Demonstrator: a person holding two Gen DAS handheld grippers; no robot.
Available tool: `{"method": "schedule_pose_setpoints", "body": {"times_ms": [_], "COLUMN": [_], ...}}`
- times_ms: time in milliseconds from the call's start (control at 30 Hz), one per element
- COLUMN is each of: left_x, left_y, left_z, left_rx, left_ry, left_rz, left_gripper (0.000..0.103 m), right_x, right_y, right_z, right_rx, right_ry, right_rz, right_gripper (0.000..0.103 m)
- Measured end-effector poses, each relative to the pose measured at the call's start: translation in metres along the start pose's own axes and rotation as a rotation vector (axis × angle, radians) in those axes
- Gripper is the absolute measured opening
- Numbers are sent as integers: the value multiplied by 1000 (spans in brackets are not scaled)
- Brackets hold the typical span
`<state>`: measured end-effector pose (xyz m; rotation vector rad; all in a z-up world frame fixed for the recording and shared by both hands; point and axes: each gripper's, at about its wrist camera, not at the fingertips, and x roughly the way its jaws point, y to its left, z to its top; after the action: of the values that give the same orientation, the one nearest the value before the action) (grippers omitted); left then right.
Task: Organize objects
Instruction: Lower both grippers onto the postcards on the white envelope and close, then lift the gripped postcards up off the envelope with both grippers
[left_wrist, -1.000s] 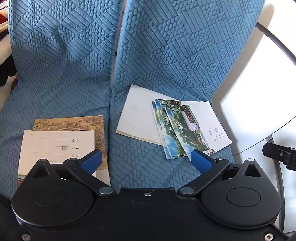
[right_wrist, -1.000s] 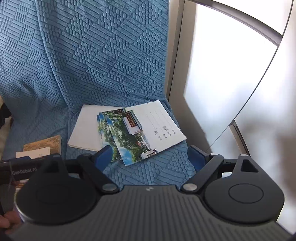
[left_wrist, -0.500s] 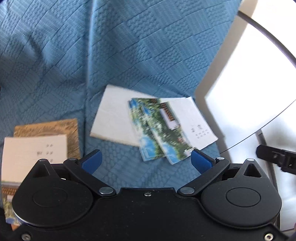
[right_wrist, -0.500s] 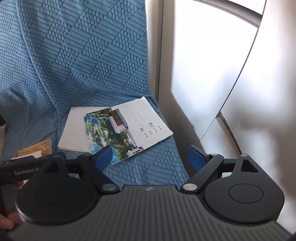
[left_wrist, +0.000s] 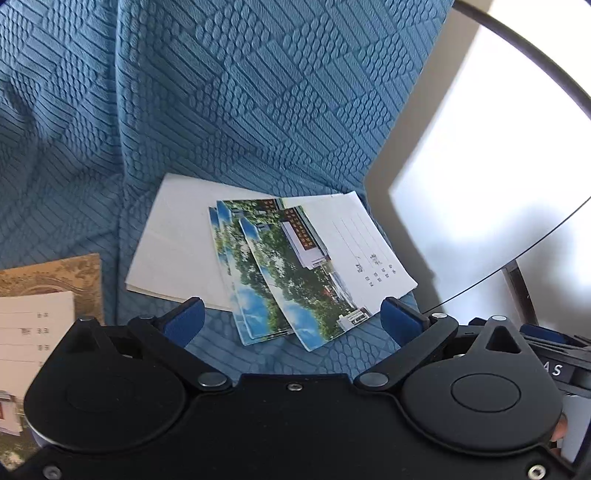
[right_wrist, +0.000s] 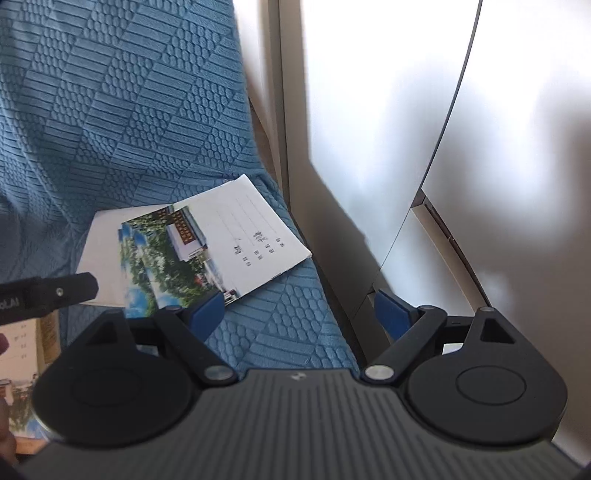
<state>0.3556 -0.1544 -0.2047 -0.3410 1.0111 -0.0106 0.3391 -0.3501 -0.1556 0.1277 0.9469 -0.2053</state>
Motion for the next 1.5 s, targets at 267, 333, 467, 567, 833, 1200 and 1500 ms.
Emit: {"method": "schedule_pose_setpoints", "body": {"times_ms": [267, 333, 467, 567, 833, 1200, 1500], "left_x": [40, 51, 70, 81, 95, 119, 124], "left_y": [-3, -2, -4, -4, 2, 16, 10], "left_z": [7, 8, 7, 6, 7, 2, -1], "left_rx": [-20, -26, -19, -22, -43, -87, -35], "left_ry": [31, 48, 81, 100, 104, 169, 161], "left_rz": [-15, -13, -18, -29, -44, -72, -65], "left_gripper": [93, 92, 82, 81, 74, 49, 34], "right_x": [37, 50, 74, 82, 106, 135, 153], "right_y": [3, 1, 3, 3, -2, -15, -19], "right_z": [0, -2, -9, -13, -19, -25, -35], "right_rx": [-64, -55, -54, -31, 148, 462, 664], "right_ry": [-9, 15, 43, 40, 68, 119, 227], "right_rz": [-12, -14, -6, 36, 245, 393, 472], "right_gripper": [89, 89, 89, 89, 89, 46, 20]}}
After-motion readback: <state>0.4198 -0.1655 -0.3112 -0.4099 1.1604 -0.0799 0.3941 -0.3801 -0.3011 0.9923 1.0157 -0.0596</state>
